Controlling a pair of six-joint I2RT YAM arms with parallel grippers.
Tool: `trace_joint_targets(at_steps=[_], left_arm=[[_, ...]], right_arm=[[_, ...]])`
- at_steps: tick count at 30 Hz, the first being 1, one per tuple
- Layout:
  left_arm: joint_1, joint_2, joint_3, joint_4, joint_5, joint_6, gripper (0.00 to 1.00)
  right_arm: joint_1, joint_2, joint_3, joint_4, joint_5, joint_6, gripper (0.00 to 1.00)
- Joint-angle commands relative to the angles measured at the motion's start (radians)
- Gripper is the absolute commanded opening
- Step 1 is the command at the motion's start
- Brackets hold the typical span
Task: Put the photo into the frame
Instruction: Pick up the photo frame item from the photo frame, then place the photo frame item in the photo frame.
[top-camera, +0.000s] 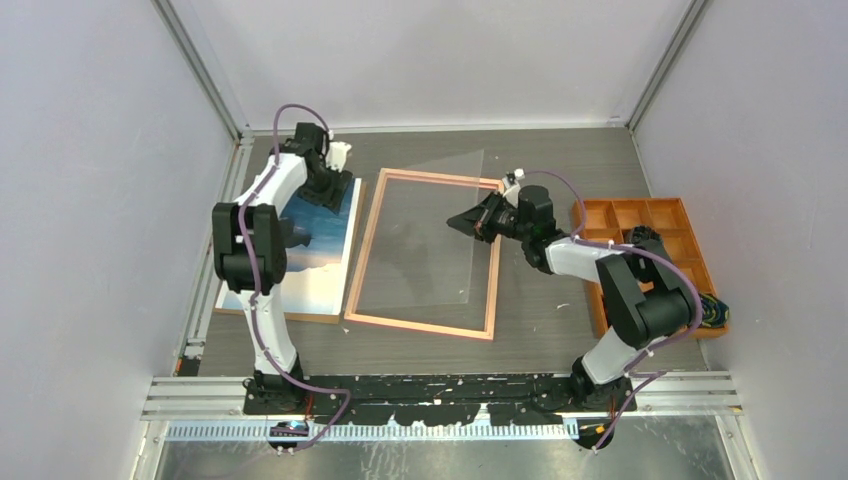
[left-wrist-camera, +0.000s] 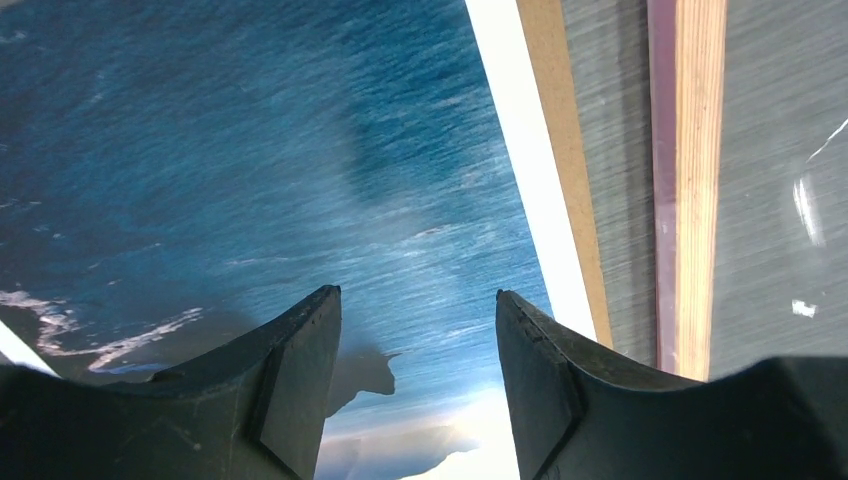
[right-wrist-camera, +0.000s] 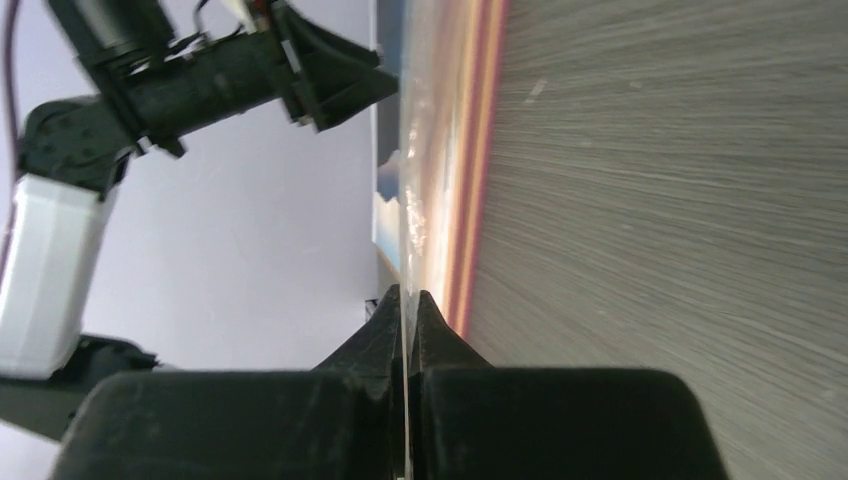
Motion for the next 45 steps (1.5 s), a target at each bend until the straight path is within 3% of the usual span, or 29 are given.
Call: trace_joint_targets(at_steps=[1,8,45], left_arm=[[-0.012,-0.056,-0.041,0.032,0.027,-0.018,0.60],[-0.073,-0.071,-0.121,0.083,-0.018,-0.003,0.60],[-0.108,-0.030,-0.122,0.110,-0.071,-0.008,0.60]], right_arm=[[-0.016,0.049,-0.022,0.095,0.033,-0.003,0.01],[-0.041,0.078,-0.062,0.094,0.050,-0.027,0.01],[-0.092,0.164,-0.107,0.124,-0.079,-0.040,0.01]])
